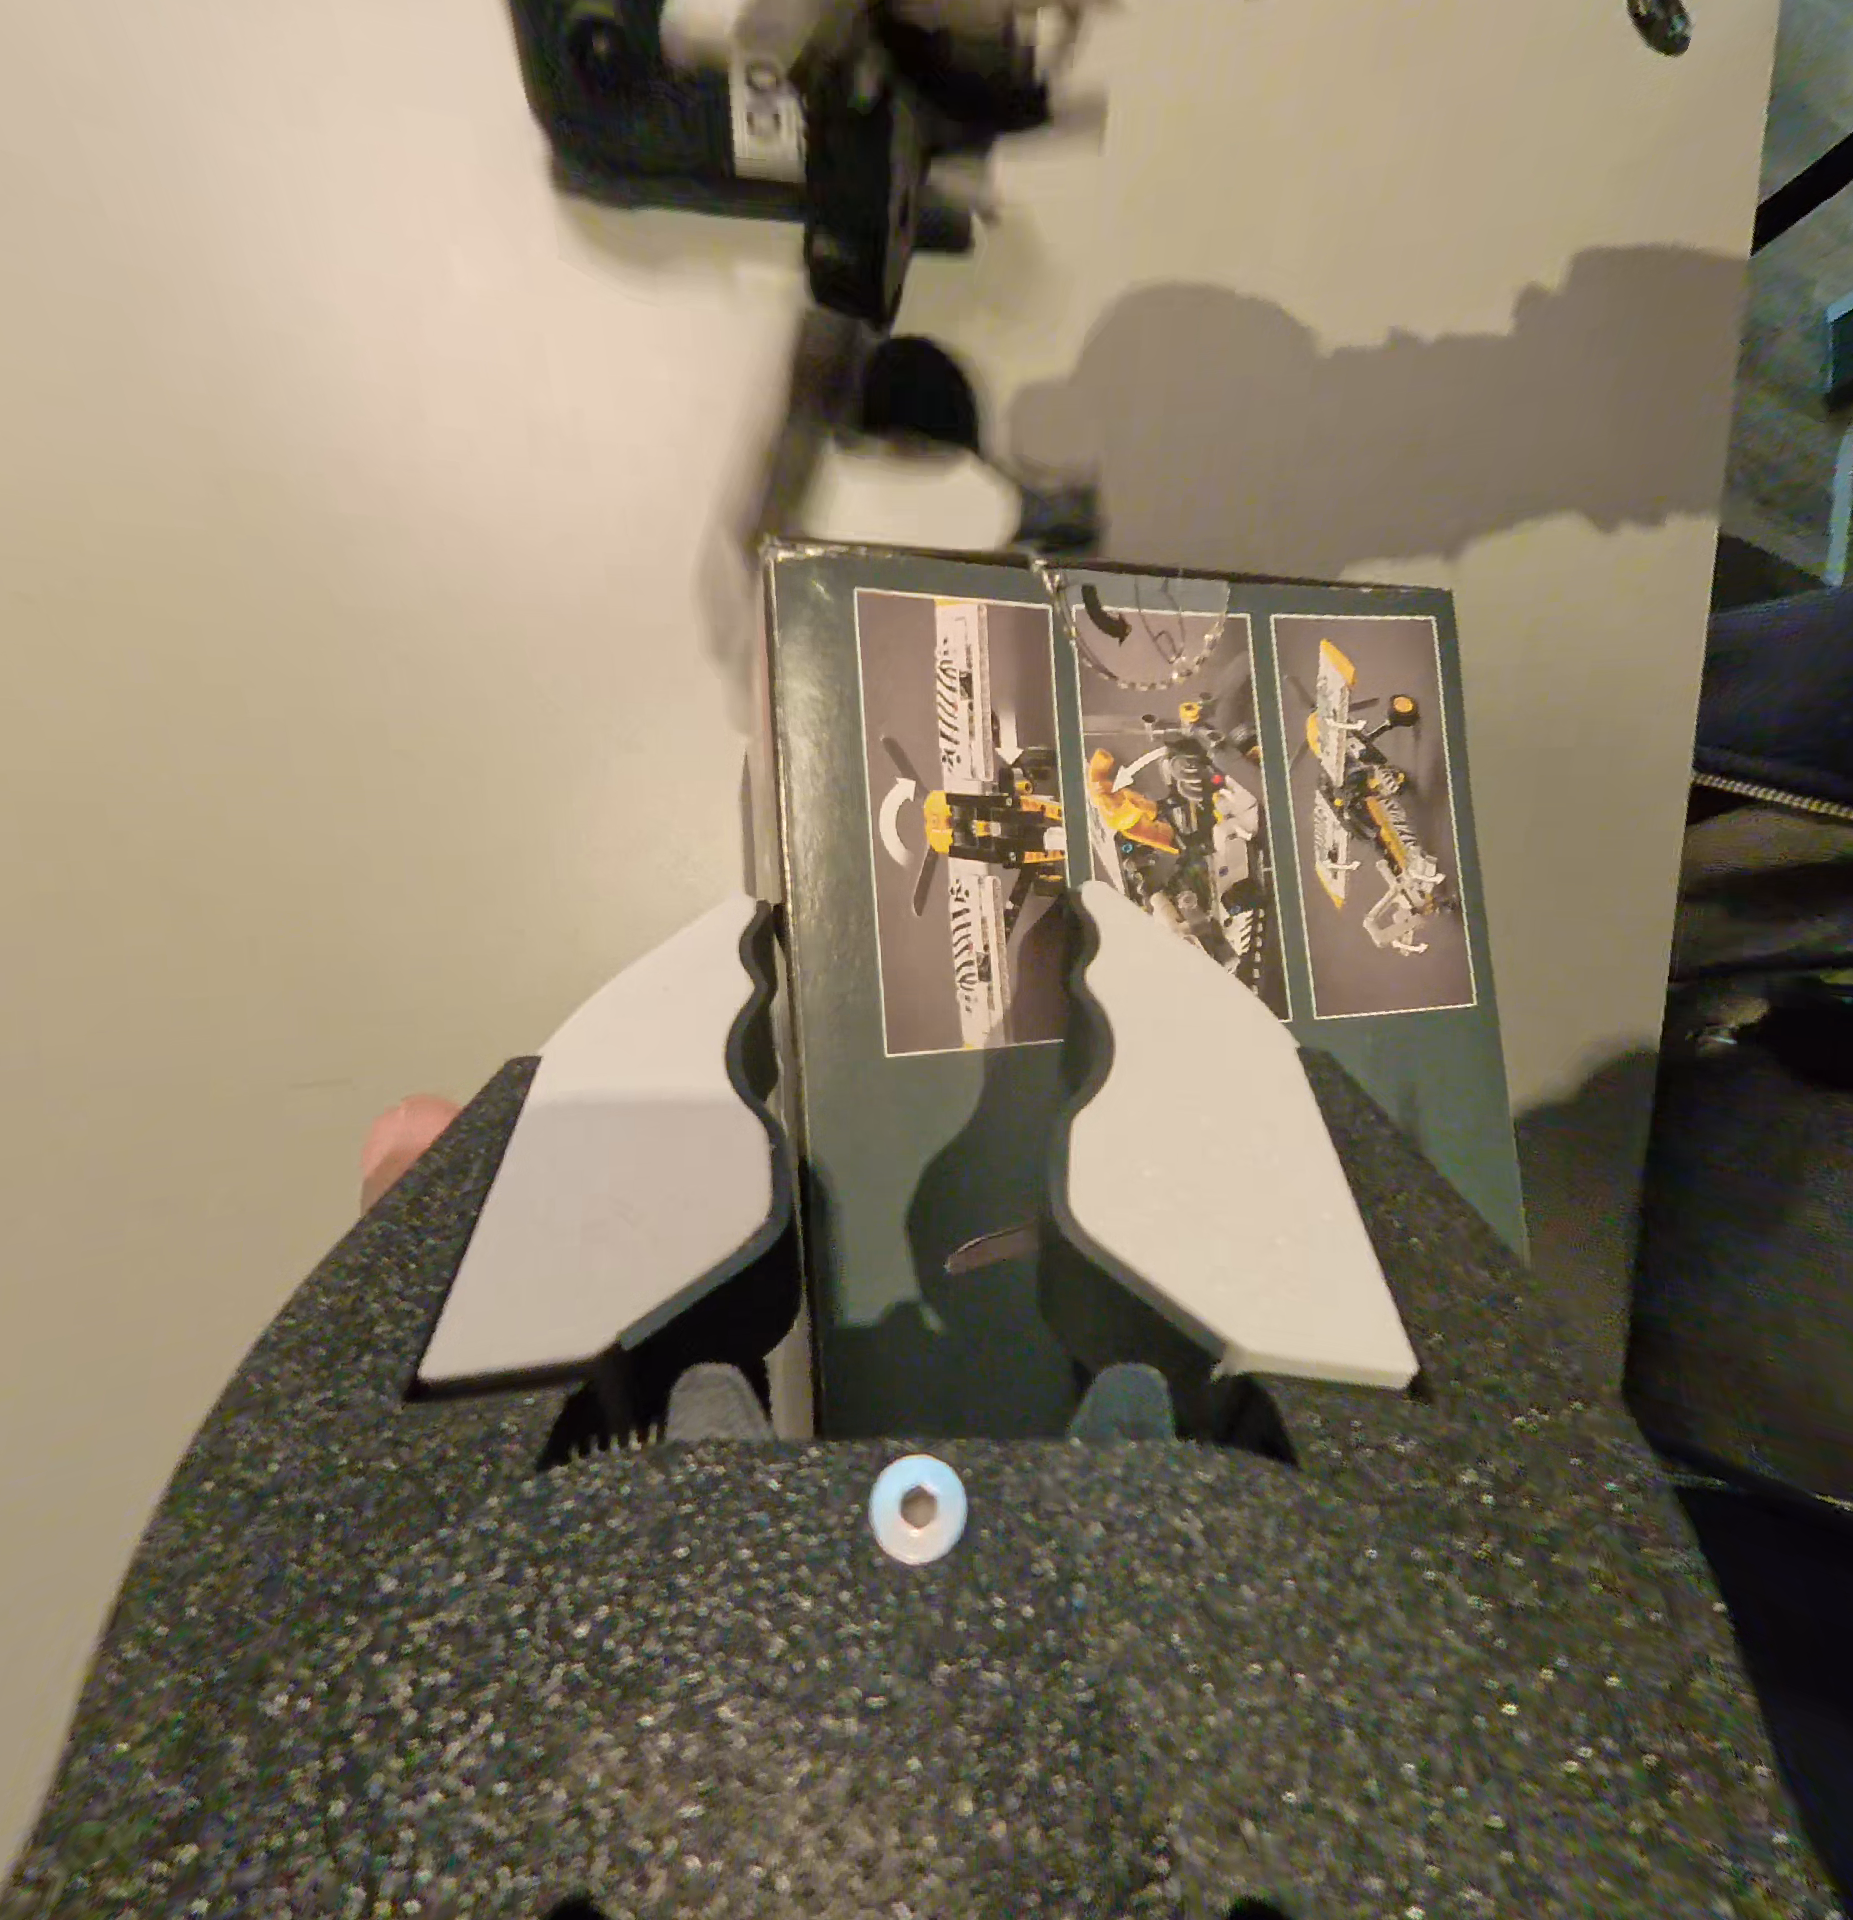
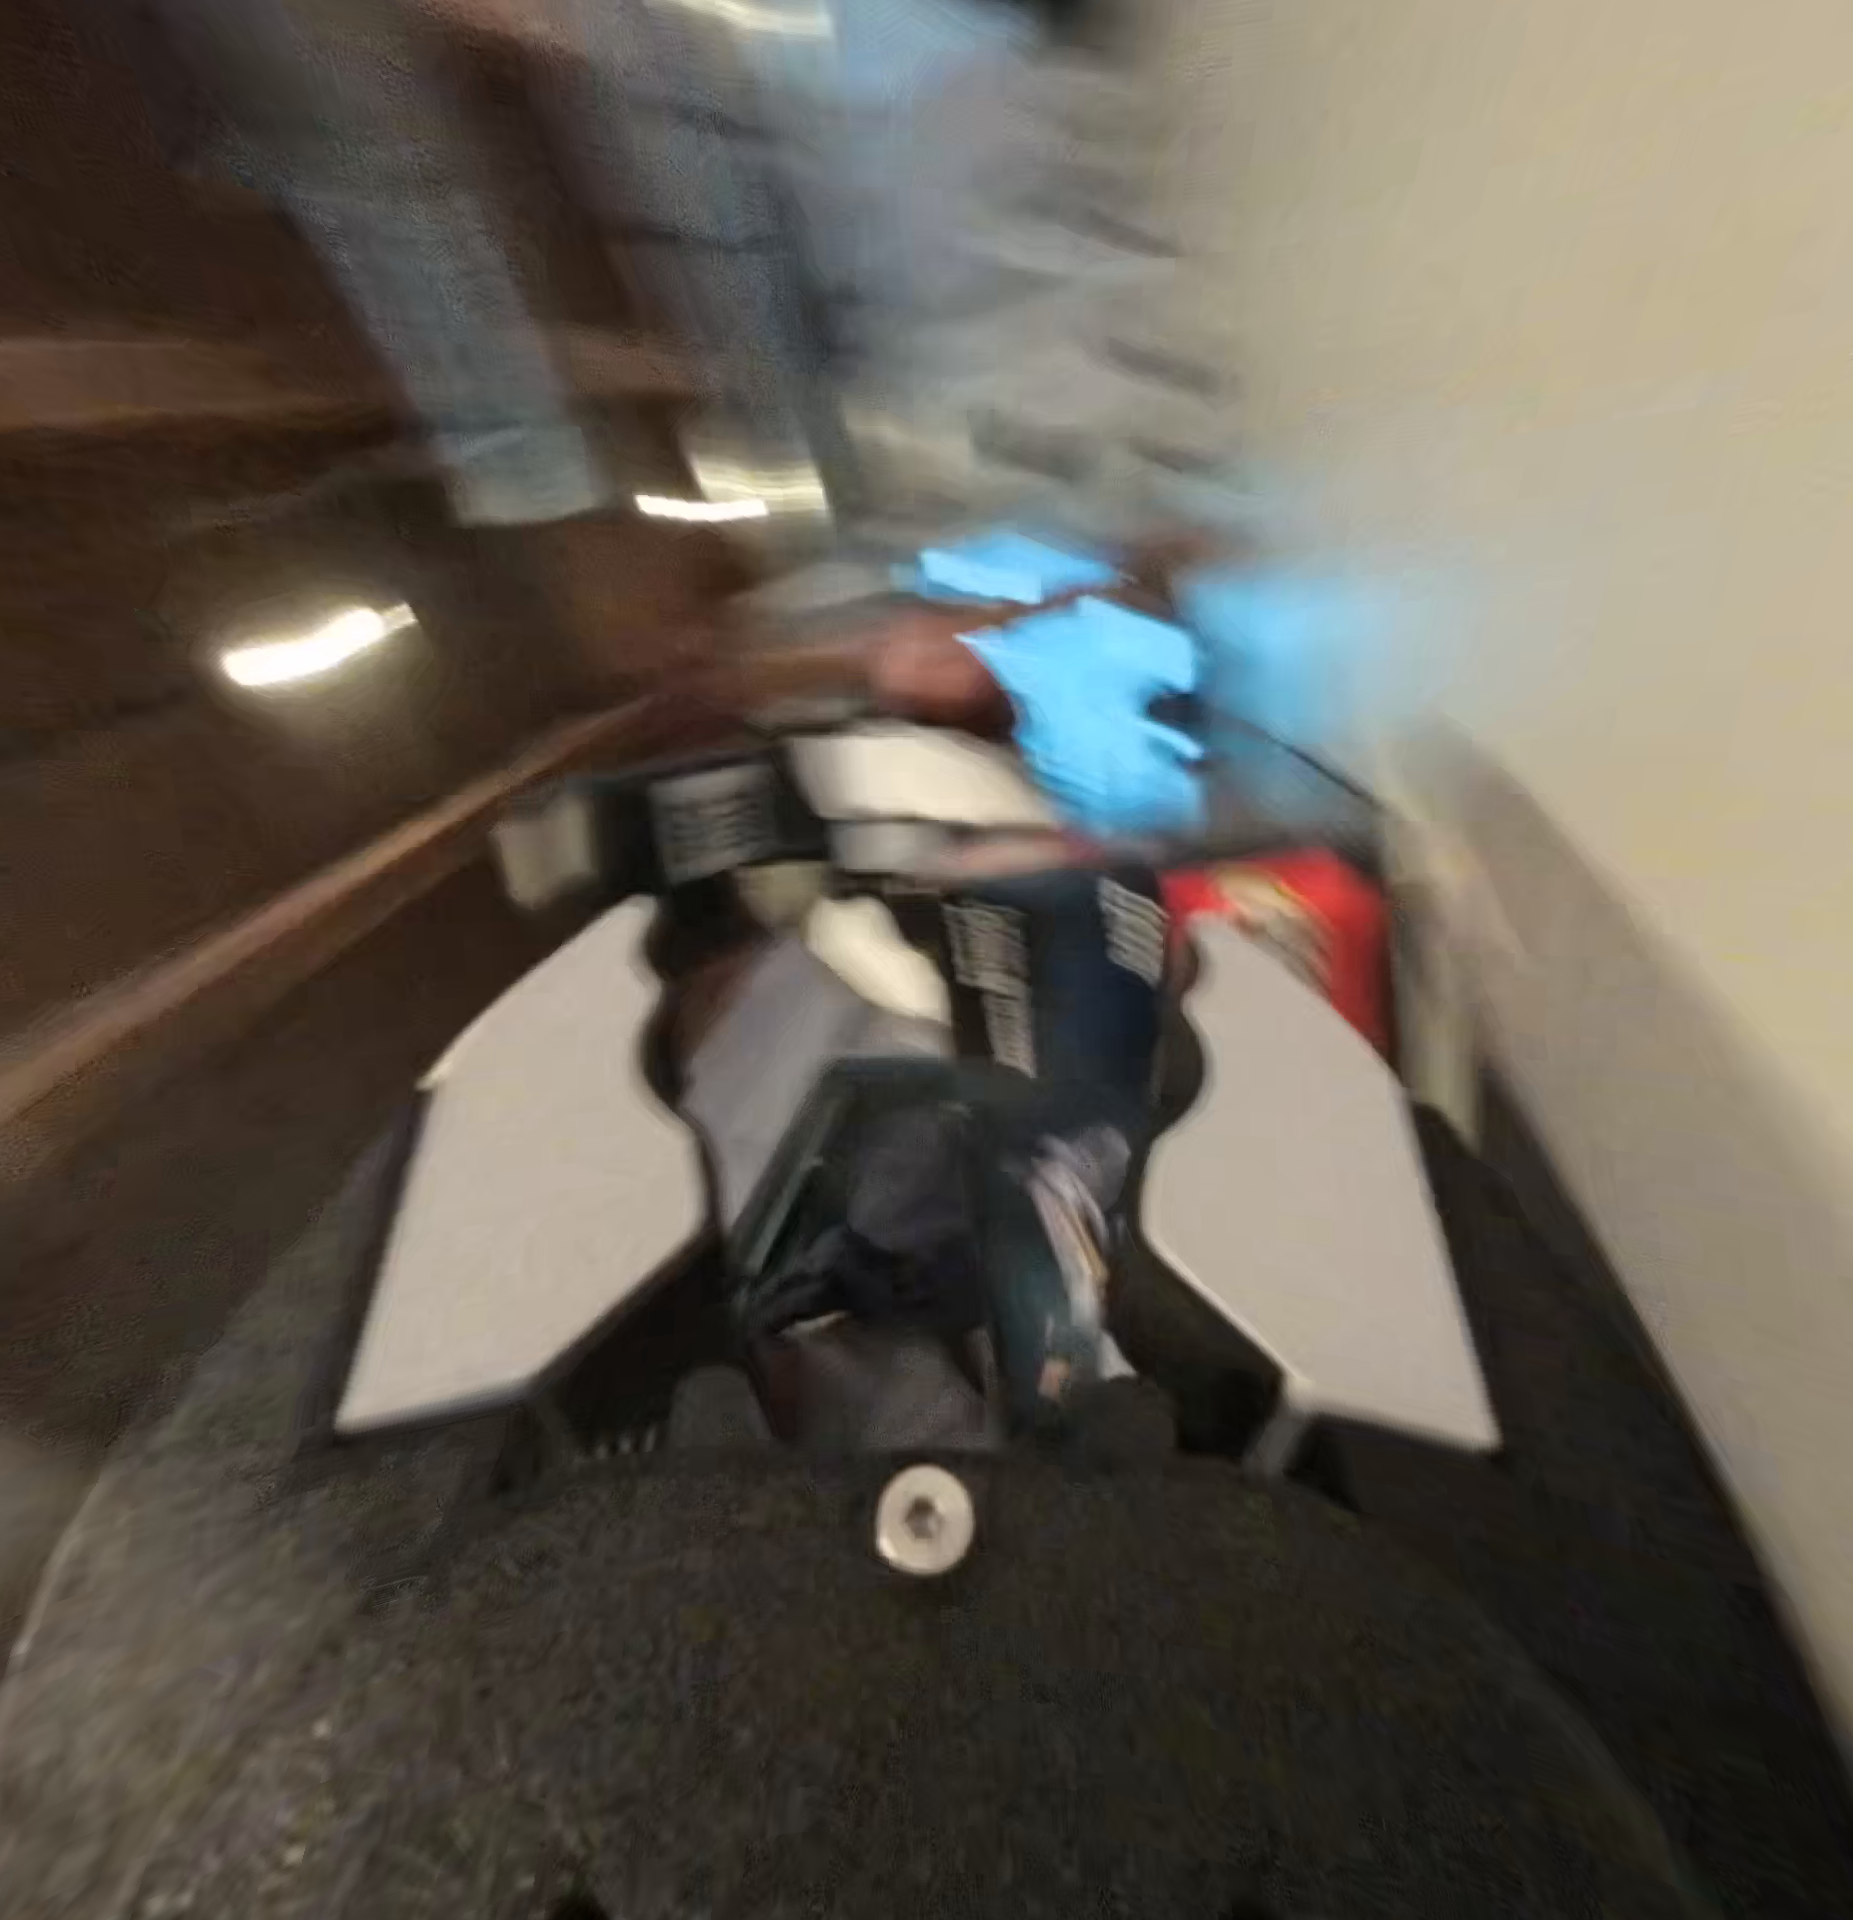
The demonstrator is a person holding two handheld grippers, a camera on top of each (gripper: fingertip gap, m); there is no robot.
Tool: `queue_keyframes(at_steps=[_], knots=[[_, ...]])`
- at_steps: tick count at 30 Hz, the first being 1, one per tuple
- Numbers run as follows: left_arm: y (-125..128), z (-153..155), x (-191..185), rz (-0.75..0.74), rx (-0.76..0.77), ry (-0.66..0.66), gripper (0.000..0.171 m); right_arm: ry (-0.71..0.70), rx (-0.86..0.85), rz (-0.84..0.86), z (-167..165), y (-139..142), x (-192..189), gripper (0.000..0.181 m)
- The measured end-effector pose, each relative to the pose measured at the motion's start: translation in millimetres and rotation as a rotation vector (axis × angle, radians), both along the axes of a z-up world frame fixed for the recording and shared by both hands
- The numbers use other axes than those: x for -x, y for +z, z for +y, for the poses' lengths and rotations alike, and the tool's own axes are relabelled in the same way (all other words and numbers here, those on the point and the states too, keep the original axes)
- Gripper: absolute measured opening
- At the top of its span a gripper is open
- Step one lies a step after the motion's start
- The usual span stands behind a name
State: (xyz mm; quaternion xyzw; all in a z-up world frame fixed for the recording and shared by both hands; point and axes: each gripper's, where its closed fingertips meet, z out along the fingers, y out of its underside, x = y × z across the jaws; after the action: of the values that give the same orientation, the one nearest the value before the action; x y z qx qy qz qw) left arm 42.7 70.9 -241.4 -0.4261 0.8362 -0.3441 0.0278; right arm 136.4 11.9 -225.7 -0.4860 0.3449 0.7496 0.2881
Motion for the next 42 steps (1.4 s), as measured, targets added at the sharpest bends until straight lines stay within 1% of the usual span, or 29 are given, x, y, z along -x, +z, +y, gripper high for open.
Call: queue_keyframes(at_steps=[1, 2, 3, 4, 5, 6, 8, 9, 10, 13, 19, 42], knots=[[0, 0, 0, -0.005, -0.005, -0.001, 0.054, -0.214, -0.212, 0.049, 19, 26, -19, 0.097], [0, 0, 0, -0.009, -0.008, -0.002, 0.054, -0.398, -0.255, 0.121, 40, 34, -39, 0.104], [0, 0, 0, -0.008, -0.007, -0.002, 0.054, -0.566, -0.243, 0.105, 46, 31, -56, 0.105], [1, 0, 0, -0.005, -0.004, -0.002, 0.054, -0.702, -0.2, 0.002, 50, 20, -67, 0.106], [1, 0, 0, -0.004, -0.003, -0.001, 0.054, -0.805, -0.127, -0.021, 51, 9, -79, 0.107], [1, 0, 0, -0.005, -0.004, -0.001, 0.054, -0.883, -0.114, -0.049, 48, 6, -86, 0.077], [1, -1, 0, -0.008, -0.006, -0.001, 0.054, -1.017, -0.121, -0.052, 42, 8, -100, 0.093], [1, 0, 0, -0.009, -0.006, 0.0, 0.054, -1.067, -0.141, -0.044, 39, 12, -105, 0.106], [1, -1, 0, -0.01, -0.005, 0.001, 0.054, -1.09, -0.145, -0.043, 37, 12, -107, 0.11], [1, -1, 0, -0.011, -0.005, 0.0, 0.054, -1.092, -0.141, -0.045, 38, 12, -108, 0.107], [2, -1, 0, -0.004, 0.005, -0.001, 0.054, -1.093, -0.141, -0.044, 36, 12, -106, 0.107], [3, -1, 1, -0.007, 0.007, 0.0, 0.054, -1.094, -0.145, -0.046, 46, 8, -106, 0.107]])
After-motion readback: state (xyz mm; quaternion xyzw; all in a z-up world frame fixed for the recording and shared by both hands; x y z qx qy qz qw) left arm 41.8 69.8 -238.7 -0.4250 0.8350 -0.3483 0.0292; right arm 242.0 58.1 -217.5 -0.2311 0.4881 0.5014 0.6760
